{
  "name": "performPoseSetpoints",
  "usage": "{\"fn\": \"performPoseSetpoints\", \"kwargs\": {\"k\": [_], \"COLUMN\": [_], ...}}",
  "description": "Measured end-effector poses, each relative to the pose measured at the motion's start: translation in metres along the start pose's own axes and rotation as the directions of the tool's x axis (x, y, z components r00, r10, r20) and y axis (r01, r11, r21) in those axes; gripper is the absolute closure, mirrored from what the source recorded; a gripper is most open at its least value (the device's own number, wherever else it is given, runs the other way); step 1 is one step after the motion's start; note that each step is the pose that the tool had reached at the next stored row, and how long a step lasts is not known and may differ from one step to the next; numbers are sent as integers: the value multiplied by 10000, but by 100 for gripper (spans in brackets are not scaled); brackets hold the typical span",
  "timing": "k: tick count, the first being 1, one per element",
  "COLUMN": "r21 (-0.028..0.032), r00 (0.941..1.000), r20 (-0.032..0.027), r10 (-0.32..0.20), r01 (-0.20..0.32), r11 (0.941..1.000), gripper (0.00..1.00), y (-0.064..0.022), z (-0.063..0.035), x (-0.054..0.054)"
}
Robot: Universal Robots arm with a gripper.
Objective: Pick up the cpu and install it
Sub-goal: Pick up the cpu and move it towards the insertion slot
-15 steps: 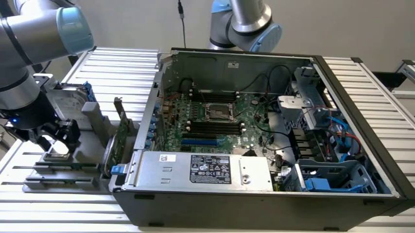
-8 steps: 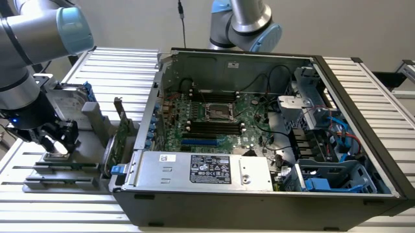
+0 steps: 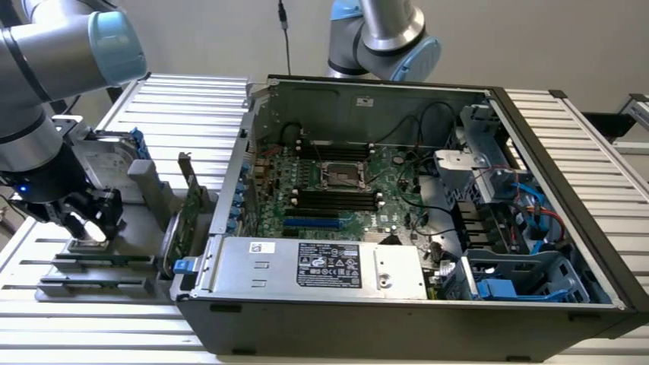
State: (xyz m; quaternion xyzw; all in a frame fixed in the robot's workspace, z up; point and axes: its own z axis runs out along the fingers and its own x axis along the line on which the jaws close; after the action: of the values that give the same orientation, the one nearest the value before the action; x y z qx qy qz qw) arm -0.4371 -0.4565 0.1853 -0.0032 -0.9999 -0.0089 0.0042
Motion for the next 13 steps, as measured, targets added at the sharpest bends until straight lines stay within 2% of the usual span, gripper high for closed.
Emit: {"fn": "performPoseSetpoints", "kwargs": {"k": [7, 13], "r21": [-23, -30], "r00": [10000, 10000], "r20": [0, -1], "r10": [0, 0], "r01": [0, 0], "r11": [10000, 10000], "gripper": [45, 45], "y": [1, 3], "z": [-39, -160], "x": [1, 1]}}
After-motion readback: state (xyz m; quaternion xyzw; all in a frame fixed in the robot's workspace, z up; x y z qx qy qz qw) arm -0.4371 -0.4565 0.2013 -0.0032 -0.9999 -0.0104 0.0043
